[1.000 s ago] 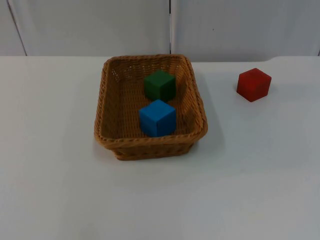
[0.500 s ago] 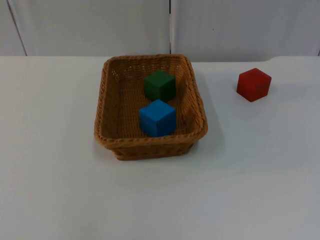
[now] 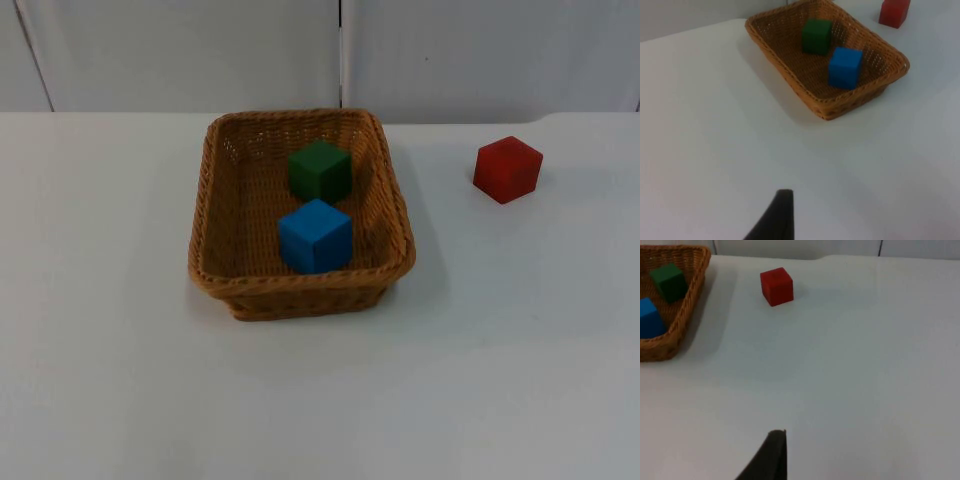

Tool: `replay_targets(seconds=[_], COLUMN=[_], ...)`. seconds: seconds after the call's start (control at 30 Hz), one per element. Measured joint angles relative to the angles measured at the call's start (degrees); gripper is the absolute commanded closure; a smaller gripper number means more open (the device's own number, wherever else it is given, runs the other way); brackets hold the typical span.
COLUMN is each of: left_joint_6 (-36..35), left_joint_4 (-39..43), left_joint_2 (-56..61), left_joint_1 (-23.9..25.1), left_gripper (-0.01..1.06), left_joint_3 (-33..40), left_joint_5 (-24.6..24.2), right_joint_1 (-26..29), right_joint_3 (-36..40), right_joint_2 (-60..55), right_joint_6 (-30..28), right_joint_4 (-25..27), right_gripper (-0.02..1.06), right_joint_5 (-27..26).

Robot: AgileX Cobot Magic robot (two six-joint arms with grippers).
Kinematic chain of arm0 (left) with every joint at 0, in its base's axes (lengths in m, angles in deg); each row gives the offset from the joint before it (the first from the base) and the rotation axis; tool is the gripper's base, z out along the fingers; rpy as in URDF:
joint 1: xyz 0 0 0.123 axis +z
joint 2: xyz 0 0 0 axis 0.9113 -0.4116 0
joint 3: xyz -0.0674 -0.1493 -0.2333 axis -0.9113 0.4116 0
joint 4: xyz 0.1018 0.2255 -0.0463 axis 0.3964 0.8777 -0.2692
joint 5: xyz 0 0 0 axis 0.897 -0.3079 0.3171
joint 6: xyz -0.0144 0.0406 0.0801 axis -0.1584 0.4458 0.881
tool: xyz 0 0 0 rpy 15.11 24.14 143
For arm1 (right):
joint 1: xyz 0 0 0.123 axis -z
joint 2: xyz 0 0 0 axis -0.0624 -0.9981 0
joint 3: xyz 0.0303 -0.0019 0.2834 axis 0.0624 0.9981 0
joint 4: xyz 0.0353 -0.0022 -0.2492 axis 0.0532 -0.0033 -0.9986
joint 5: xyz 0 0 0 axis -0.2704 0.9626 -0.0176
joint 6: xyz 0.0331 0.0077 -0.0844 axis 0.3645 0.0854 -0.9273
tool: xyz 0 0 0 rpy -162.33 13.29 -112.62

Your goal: Pick up one cube with each hand and place exactly two cubes into the same basket, leaving the remaining cube outside.

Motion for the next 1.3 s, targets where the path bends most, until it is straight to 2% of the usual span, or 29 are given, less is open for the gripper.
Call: replay_targets(seconds=[1.3], left_joint_6=[0.0], left_joint_4=[0.23], left_joint_2=[0.0], left_joint_1=[0.0], left_gripper=[0.0], left_joint_3=[0.0], left_joint_5=[0.0], right_joint_1=[0.3], right_joint_3=[0.0], right_joint_2=[0.0], right_joint_6=[0.0], right_joint_4=[0.0], right_gripper=[-0.01], right_joint_5=[0.0])
